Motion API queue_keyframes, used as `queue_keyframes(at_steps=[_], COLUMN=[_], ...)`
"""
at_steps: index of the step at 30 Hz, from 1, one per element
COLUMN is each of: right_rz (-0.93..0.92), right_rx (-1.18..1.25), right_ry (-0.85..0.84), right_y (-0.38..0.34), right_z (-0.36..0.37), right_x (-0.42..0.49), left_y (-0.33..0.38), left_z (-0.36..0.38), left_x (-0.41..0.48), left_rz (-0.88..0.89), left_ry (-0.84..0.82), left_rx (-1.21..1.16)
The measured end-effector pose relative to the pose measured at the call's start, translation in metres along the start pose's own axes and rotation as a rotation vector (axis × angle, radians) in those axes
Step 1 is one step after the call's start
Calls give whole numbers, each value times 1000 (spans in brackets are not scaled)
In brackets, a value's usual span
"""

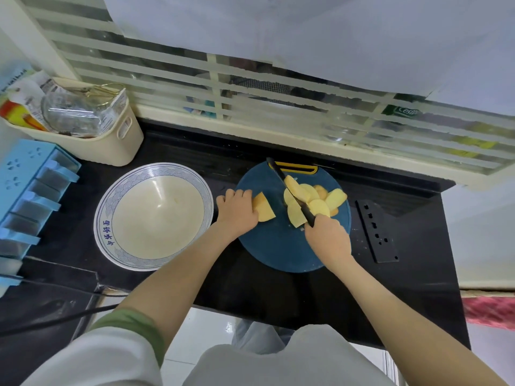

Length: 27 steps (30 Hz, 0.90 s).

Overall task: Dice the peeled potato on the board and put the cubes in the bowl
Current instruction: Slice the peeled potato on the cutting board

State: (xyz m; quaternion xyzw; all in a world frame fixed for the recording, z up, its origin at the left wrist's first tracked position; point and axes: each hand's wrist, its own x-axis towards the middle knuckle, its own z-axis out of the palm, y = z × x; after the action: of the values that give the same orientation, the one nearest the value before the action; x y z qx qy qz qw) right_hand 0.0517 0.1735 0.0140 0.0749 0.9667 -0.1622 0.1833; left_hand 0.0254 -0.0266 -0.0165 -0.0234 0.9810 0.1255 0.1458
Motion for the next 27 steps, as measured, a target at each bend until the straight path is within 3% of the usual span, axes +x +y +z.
queue_keyframes(at_steps=[4, 7, 11, 17, 21, 27], right_rz=[-49, -103, -161, -168, -190, -216], right_rx=[-255, -429, -586, -573, -559, -549], right_ry=[25, 52, 35, 47, 42, 36], right_y=[23, 41, 56, 77, 86, 108], right_z=[-8, -14, -21, -29, -30, -34], right_x=[8, 10, 7, 1, -1, -3], left_y=[17, 37, 69, 102, 118, 133], left_z=[-15, -19, -22, -17, -8, -11], left_x=[5, 13, 23, 36, 43, 55], left_rz=[51, 321, 539, 648, 588, 463], left_ry=[268, 381, 67, -30, 4, -201], left_rx=[-169, -135, 122, 284, 364, 300])
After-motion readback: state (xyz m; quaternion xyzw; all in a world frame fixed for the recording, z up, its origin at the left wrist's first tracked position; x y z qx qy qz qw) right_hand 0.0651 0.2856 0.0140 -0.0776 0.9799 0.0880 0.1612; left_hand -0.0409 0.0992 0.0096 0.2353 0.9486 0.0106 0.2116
